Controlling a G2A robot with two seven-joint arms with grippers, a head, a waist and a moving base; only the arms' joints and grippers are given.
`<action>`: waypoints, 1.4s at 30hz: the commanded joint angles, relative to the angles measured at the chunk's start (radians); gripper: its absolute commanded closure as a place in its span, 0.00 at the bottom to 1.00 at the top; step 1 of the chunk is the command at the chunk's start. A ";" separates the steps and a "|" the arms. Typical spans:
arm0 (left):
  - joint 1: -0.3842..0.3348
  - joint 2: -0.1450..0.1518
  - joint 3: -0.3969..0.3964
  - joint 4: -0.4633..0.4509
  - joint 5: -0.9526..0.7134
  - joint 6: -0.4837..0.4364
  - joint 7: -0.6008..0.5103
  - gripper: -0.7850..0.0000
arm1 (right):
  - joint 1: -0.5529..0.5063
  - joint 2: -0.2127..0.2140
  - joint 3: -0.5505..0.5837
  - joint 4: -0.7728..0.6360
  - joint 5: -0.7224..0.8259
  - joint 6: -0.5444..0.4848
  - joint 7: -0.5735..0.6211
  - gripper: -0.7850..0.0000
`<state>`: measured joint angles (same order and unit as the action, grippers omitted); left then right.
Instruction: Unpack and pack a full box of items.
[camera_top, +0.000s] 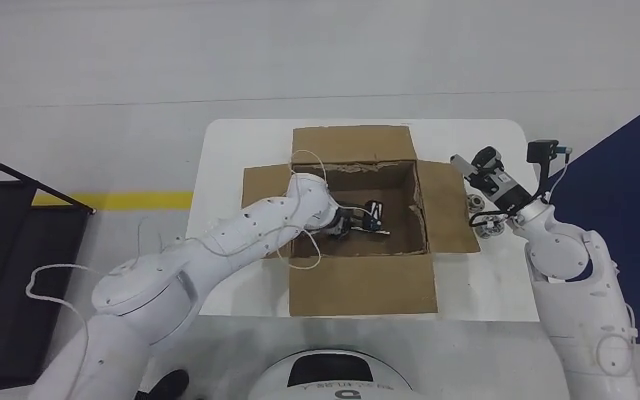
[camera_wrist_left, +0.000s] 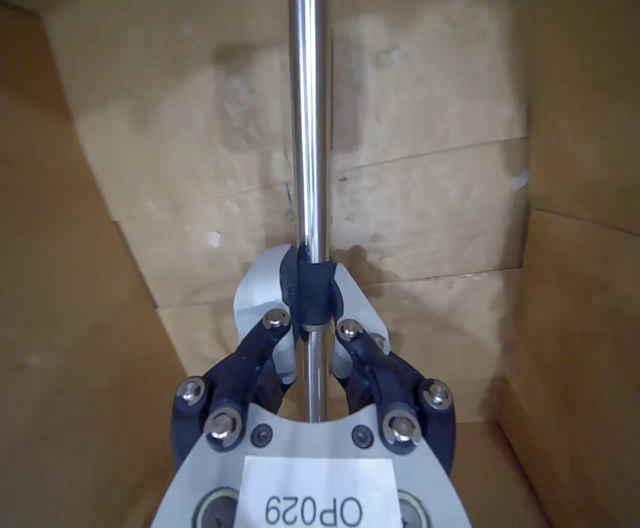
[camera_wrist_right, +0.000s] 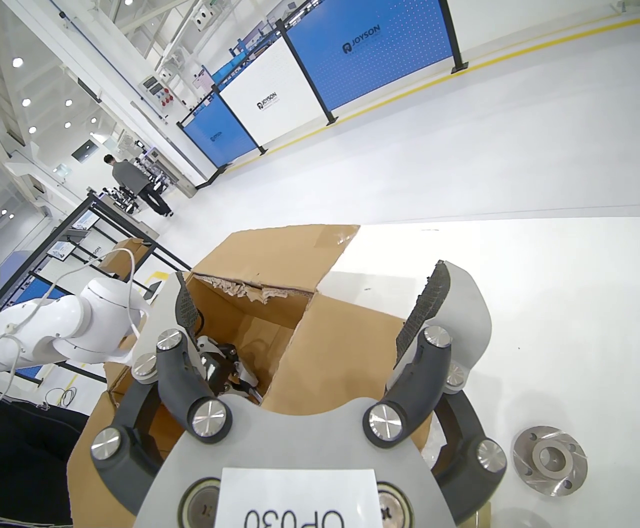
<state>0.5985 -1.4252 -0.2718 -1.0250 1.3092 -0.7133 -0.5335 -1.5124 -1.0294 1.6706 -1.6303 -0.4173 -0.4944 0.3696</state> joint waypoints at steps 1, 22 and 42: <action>0.033 0.041 -0.032 -0.086 0.039 0.035 -0.009 1.00 | 0.000 0.000 0.000 0.000 0.000 0.000 0.000 0.00; 0.475 0.355 -0.570 -0.624 0.250 0.015 0.398 1.00 | 0.000 0.000 0.000 0.000 0.000 0.000 0.000 0.00; 0.533 0.385 -0.717 -0.569 0.127 -0.101 0.887 1.00 | 0.000 0.000 0.000 0.000 0.000 0.000 0.000 0.00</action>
<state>1.1331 -1.0419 -0.9809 -1.6128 1.4607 -0.7770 0.2844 -1.5124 -1.0294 1.6706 -1.6303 -0.4173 -0.4944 0.3696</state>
